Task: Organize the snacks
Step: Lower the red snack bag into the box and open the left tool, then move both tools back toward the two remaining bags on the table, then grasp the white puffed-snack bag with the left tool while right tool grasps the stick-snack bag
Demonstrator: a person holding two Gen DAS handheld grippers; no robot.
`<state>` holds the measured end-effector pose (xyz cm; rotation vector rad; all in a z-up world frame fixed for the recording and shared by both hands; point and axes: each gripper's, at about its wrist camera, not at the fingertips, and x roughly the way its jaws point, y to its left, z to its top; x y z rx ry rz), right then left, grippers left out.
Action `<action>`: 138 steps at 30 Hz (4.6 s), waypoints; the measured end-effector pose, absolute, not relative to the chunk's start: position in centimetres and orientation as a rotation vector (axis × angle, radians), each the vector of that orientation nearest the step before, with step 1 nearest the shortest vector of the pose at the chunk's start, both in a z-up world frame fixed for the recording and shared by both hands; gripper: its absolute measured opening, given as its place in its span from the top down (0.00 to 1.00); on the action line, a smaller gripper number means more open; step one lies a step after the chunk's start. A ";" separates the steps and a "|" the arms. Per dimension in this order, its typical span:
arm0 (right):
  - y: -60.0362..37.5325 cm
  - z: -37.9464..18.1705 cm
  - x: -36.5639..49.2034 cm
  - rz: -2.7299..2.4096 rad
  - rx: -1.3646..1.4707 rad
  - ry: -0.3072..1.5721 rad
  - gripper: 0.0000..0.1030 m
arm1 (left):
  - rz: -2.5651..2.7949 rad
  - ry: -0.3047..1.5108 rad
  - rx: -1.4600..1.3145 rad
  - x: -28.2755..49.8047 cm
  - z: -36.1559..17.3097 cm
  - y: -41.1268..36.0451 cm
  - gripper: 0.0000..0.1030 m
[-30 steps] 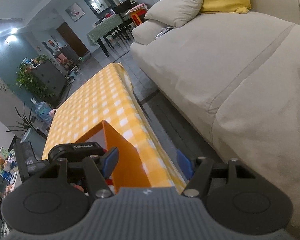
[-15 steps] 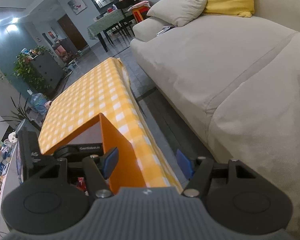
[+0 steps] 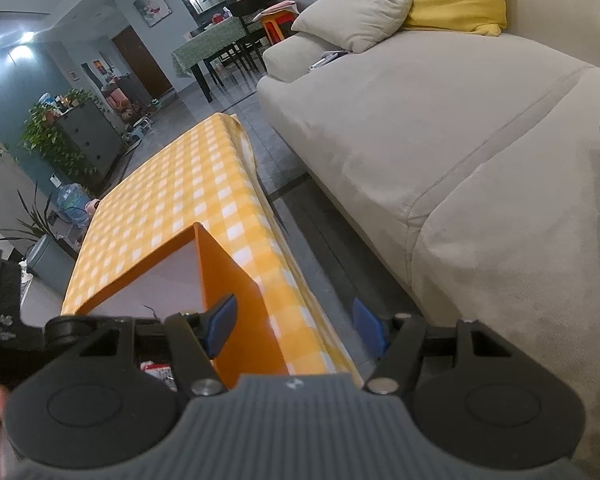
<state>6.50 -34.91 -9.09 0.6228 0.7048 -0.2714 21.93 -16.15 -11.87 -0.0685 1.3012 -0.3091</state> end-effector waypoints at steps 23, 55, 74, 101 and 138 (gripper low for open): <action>-35.5 -9.3 6.3 -0.291 0.653 0.705 0.38 | -0.343 1.161 0.320 20.8 -14.5 -21.1 0.49; -31.6 -5.8 6.4 -0.047 0.527 0.800 0.38 | -0.266 1.116 0.295 13.3 -5.4 -14.0 0.24; -18.1 -1.9 8.3 0.105 0.222 0.800 0.39 | -0.089 1.105 0.087 10.6 -2.2 1.6 0.24; -3.2 -5.5 13.4 0.374 -0.144 0.815 0.39 | -0.061 0.894 -0.187 16.0 -7.6 15.0 0.24; 3.1 -15.2 31.8 0.550 -0.487 1.143 0.38 | -0.129 1.037 -0.332 25.4 -12.3 17.4 0.23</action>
